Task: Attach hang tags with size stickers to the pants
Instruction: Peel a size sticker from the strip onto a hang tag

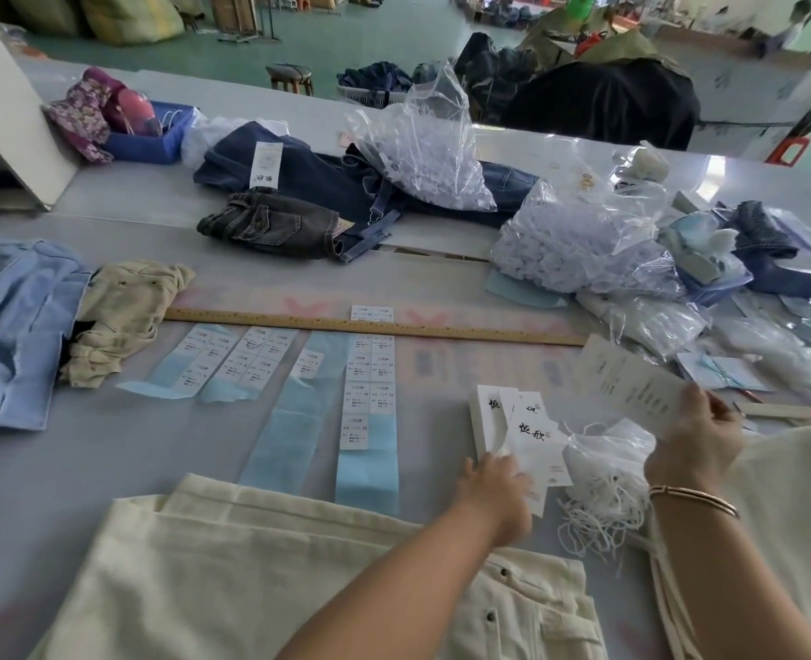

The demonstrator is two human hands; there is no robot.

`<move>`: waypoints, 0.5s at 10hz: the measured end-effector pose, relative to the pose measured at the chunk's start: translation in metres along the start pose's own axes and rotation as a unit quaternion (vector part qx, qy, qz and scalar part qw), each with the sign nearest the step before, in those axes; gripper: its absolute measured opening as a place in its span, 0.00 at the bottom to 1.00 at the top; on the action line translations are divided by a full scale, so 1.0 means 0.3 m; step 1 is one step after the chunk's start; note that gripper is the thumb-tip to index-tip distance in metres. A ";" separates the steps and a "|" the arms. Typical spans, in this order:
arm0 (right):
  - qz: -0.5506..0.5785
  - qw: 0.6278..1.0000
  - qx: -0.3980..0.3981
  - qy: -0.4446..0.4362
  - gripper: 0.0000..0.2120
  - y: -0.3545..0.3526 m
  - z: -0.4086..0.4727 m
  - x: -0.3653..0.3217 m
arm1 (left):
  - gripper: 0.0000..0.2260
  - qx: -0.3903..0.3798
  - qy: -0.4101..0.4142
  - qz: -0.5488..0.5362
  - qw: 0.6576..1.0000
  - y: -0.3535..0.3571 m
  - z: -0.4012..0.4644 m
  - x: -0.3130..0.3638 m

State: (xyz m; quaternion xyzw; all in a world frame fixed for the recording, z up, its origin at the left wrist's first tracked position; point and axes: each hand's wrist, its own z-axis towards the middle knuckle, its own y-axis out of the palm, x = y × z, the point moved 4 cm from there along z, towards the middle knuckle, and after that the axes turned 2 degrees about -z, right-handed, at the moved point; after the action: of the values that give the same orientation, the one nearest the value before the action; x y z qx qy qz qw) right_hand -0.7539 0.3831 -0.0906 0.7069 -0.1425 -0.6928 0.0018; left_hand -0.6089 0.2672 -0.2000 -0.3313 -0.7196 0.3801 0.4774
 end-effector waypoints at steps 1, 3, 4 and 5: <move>-0.099 0.975 -0.086 -0.177 0.09 0.041 -0.141 -0.075 | 0.16 0.005 -0.019 -0.160 0.987 -0.038 0.012 -0.012; -0.390 0.701 -0.552 -0.227 0.08 0.097 -0.546 0.243 | 0.22 0.026 -0.196 -0.833 0.517 -0.101 -0.114 -0.222; -0.311 0.735 -0.587 -0.136 0.06 0.160 -0.648 0.326 | 0.14 0.166 -0.304 -0.590 0.729 -0.090 -0.242 -0.500; -0.306 0.791 -0.513 -0.132 0.09 0.255 -0.647 0.377 | 0.11 0.186 -0.304 -0.467 0.809 -0.094 -0.338 -0.647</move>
State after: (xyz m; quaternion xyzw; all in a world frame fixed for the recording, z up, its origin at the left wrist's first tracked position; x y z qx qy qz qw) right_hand -0.5789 0.2487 -0.1783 0.5099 0.4590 -0.7152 0.1334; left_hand -0.4538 0.1139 -0.2342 0.2726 -0.8114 0.3196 0.4064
